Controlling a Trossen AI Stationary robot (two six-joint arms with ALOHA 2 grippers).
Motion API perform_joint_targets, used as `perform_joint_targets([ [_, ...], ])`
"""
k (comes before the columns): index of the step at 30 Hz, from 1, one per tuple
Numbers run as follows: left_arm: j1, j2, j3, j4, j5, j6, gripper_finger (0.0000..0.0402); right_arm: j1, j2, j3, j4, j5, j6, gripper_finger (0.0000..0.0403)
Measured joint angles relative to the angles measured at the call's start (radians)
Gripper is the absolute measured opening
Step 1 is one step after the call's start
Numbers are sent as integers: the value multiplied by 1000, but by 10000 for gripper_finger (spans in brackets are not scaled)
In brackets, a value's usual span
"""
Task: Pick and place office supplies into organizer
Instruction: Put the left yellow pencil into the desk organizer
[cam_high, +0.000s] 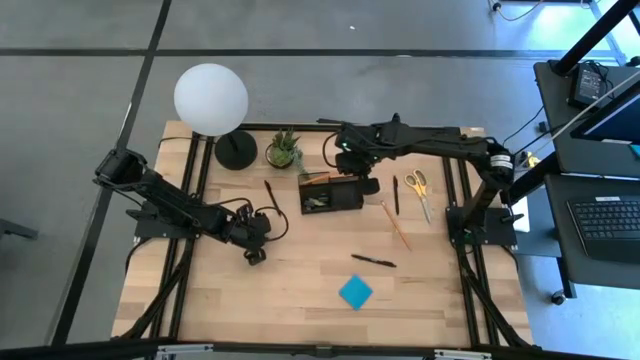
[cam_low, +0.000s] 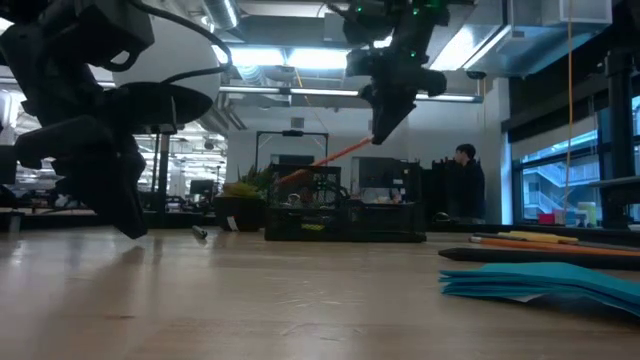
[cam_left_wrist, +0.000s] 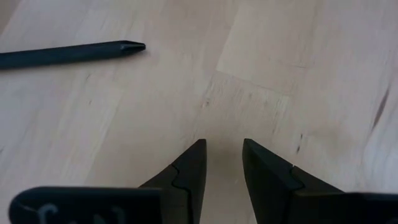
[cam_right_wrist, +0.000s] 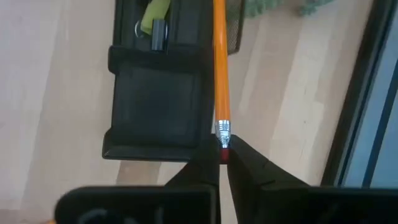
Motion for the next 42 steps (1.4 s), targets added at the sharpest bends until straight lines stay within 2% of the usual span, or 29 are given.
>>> perform_joint_targets([
  [4,0,0,0,0,0,0,97,0,27,0,-3,12,-28,17],
  [12,0,0,0,0,-3,0,97,25,33,0,2,212,-94,17],
  [16,0,0,0,0,-25,0,97,47,32,0,23,219,-136,17],
  [28,0,-1,1,0,-43,0,97,134,32,0,101,271,-484,17],
  [34,0,-1,1,0,-52,0,97,158,32,0,115,400,-579,17],
  [42,0,-1,1,-1,-52,0,97,185,33,0,130,410,-696,17],
])
